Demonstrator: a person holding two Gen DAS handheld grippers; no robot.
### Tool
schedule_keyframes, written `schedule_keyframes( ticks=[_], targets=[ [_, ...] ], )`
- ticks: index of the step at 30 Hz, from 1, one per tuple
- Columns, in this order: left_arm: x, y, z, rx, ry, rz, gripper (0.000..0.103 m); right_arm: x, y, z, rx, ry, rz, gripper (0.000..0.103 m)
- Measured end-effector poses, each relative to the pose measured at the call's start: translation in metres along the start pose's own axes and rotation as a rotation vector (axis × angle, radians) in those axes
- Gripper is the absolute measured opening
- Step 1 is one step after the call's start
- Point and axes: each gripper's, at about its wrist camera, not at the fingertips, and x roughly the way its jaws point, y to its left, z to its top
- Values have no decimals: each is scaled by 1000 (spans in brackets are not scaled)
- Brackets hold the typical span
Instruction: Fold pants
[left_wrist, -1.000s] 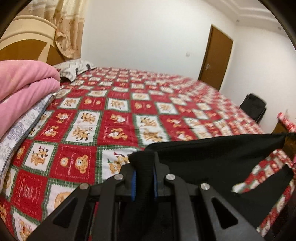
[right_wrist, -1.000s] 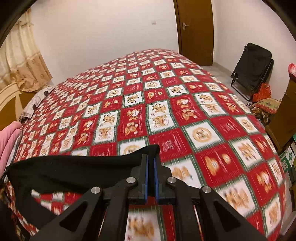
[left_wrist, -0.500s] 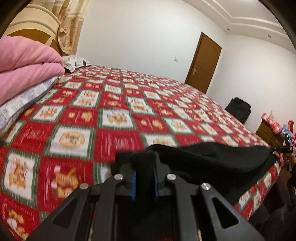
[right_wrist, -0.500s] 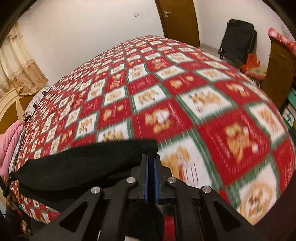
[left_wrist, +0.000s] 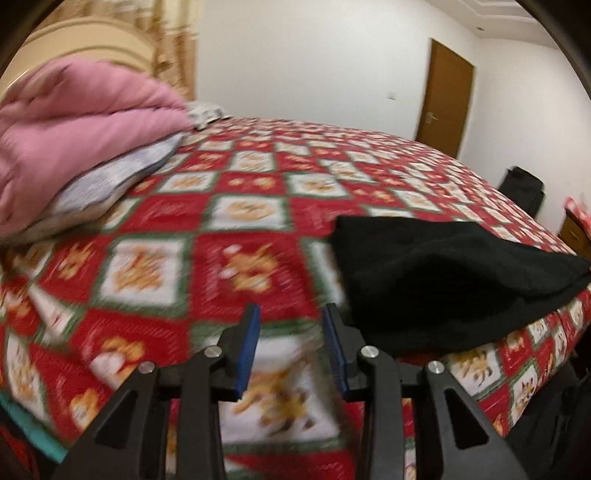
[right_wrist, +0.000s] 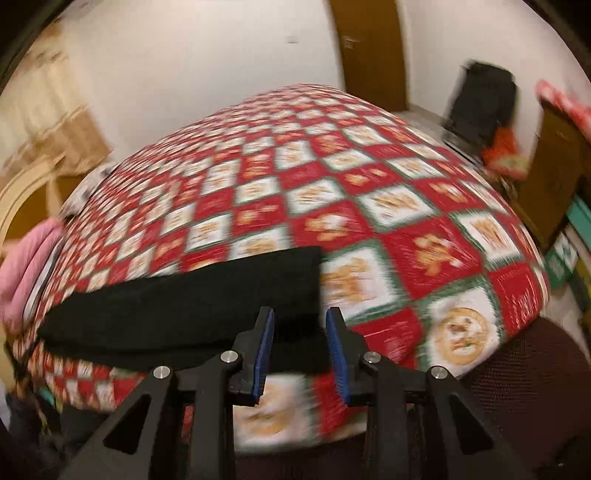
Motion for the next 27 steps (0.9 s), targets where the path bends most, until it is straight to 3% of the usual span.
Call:
schedule_keyframes(
  ticks=[2,8,11,12,15,19,23,27],
  targets=[
    [-7,5,-4,-43,-10,5,38,-12,42,-3,-118,-1,36,31],
    [-30,-21,-3,-97,-75,-122,37,-9,159,-19,-364,-8,160,32],
    [-30,-46,5,-29,-99,-94,49,15,214,-30,-446,7,227,59],
    [-29,-51,7,-15,-100,-94,56,29,235,-35,-469,25,257,60],
    [-16,-61,10,4,-69,-95,58,57,277,-53,-505,68,314,60],
    [2,-63,7,26,-31,-61,58,96,334,-78,-602,101,296,60],
    [4,-61,7,-9,-40,-99,57,122,379,-95,-710,109,304,60],
    [4,-64,9,16,-37,-99,43,143,419,-112,-839,91,262,60]
  ],
)
